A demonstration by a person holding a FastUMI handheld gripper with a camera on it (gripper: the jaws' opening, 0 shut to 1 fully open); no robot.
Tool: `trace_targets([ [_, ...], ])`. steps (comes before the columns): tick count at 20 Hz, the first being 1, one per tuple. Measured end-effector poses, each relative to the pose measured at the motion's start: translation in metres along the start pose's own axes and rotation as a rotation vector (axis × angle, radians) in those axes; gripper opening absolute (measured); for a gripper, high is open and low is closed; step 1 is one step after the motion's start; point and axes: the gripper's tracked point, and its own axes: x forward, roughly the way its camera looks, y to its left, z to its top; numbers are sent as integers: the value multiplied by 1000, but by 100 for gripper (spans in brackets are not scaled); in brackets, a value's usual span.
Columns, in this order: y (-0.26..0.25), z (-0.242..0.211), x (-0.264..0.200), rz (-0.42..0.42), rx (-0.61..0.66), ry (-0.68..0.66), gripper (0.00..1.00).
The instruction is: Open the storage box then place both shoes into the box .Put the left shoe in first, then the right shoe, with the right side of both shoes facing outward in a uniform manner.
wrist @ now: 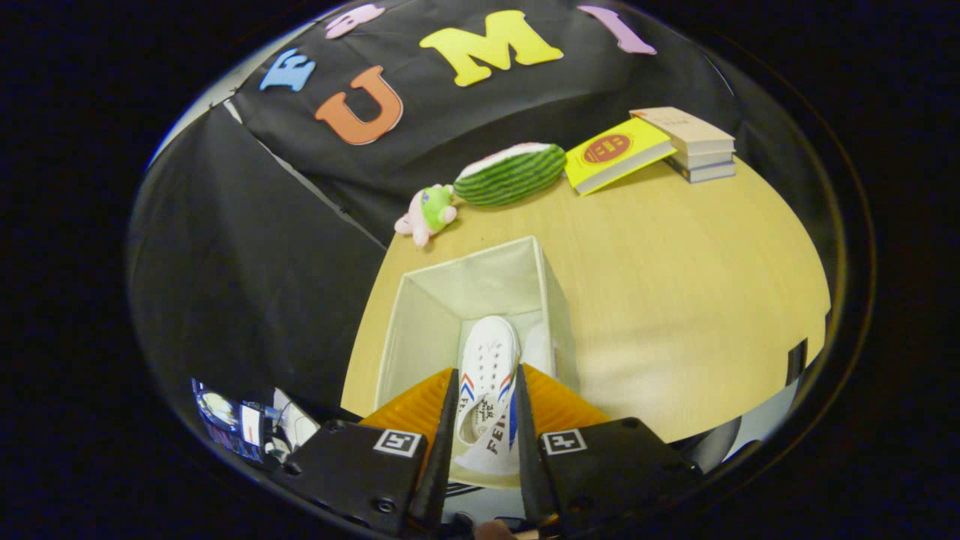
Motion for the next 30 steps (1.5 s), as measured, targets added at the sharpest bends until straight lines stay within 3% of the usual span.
trace_targets([
  [7, -15, 60, -53, -73, -185, -380, 72],
  [9, -19, 81, -81, -110, -258, -527, 82],
  [11, -26, 101, -117, -158, -346, -691, 82],
  [14, -12, 104, -173, -172, -397, -860, 98],
  [19, -24, 104, -250, -213, -380, -1000, 100],
  [22, -37, 88, -268, -249, -400, -988, 100],
  [26, -47, 72, -284, -213, -324, -1037, 100],
  [30, -56, 70, -282, -220, -307, -1004, 100],
])
